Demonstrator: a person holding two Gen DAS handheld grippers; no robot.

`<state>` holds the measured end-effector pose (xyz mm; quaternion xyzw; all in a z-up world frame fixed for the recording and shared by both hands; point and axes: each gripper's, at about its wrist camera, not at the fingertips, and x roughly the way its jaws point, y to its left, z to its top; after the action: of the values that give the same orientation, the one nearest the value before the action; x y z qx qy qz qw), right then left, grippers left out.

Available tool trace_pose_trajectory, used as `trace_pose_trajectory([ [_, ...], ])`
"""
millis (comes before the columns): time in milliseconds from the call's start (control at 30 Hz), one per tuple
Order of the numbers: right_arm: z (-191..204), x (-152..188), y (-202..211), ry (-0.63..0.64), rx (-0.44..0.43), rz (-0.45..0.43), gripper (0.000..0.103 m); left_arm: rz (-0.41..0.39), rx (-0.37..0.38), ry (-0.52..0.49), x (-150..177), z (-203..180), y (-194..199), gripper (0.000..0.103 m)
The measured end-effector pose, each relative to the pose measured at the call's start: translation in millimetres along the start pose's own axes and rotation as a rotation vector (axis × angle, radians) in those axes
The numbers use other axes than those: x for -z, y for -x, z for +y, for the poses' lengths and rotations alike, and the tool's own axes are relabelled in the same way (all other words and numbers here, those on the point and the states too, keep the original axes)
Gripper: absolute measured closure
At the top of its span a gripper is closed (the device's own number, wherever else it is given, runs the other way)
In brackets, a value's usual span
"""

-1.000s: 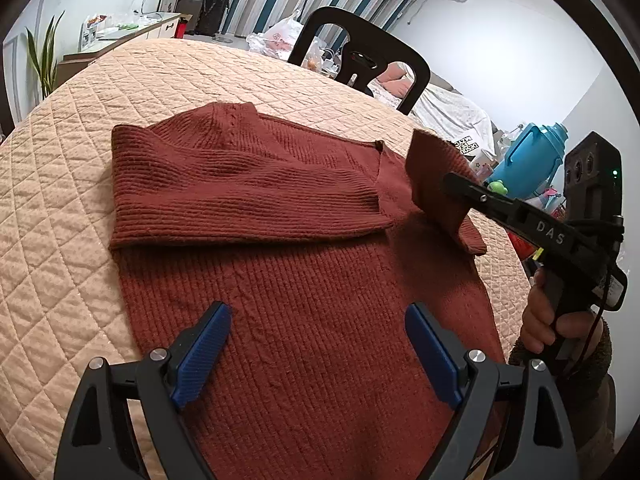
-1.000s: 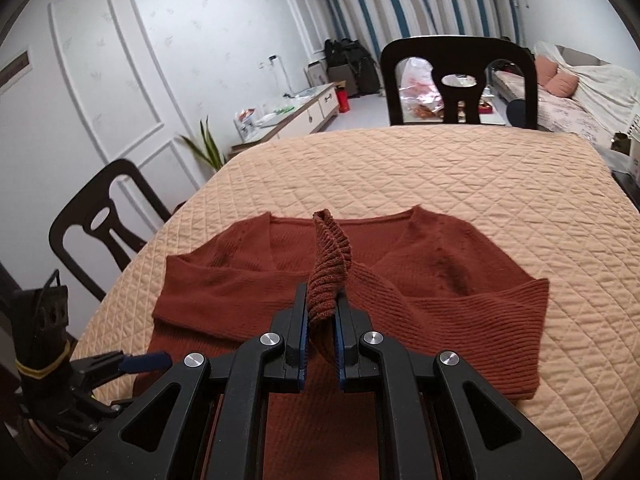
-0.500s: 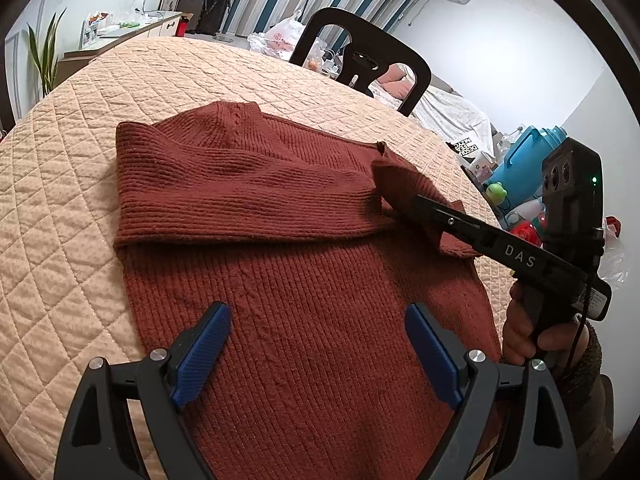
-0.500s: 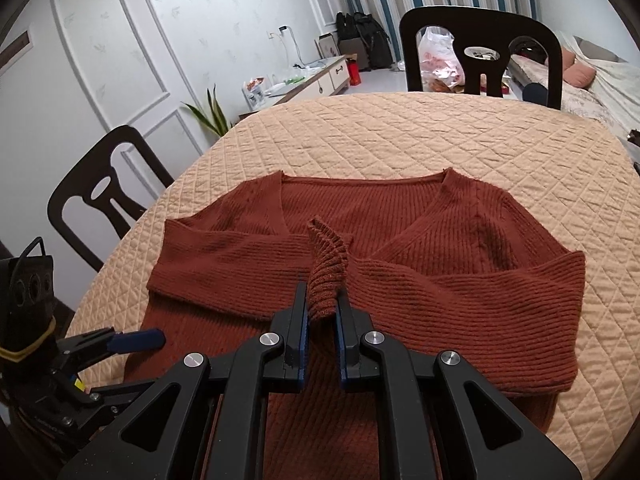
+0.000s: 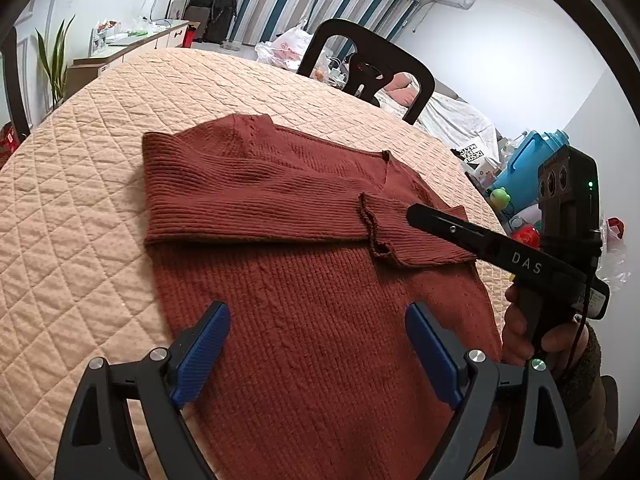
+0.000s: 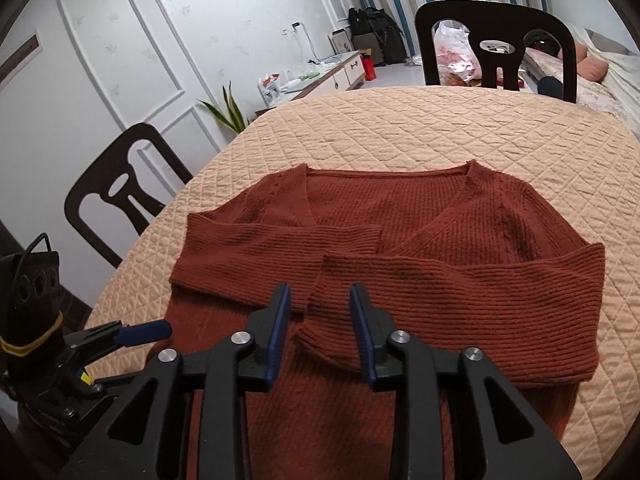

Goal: Fold small clothes
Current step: 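Lower the sleeve onto the sweater and open the right gripper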

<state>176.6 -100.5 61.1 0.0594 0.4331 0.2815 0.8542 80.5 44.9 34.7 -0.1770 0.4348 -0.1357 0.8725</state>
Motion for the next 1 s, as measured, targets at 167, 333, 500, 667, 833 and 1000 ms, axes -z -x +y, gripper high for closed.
trace_pose_trajectory([
  [167,-4,3,-8,-0.026,0.04,0.047,0.07,-0.004,-0.022,-0.001,4,3,6,0.013],
  [333,8,14,-20,0.025,0.043,0.109,0.07,0.009,-0.058,0.006,13,10,11,0.013],
  [500,17,17,-1,0.038,-0.005,0.078,0.07,0.007,-0.087,0.009,20,15,21,0.013],
  [667,7,28,48,0.015,0.011,-0.017,0.066,0.025,-0.097,0.01,31,20,29,0.013],
  [833,-15,56,89,-0.036,0.176,-0.088,0.05,0.063,-0.097,0.016,44,20,29,0.013],
  [1000,-35,86,106,-0.102,0.306,-0.088,0.05,0.089,-0.074,0.003,56,15,31,0.013],
])
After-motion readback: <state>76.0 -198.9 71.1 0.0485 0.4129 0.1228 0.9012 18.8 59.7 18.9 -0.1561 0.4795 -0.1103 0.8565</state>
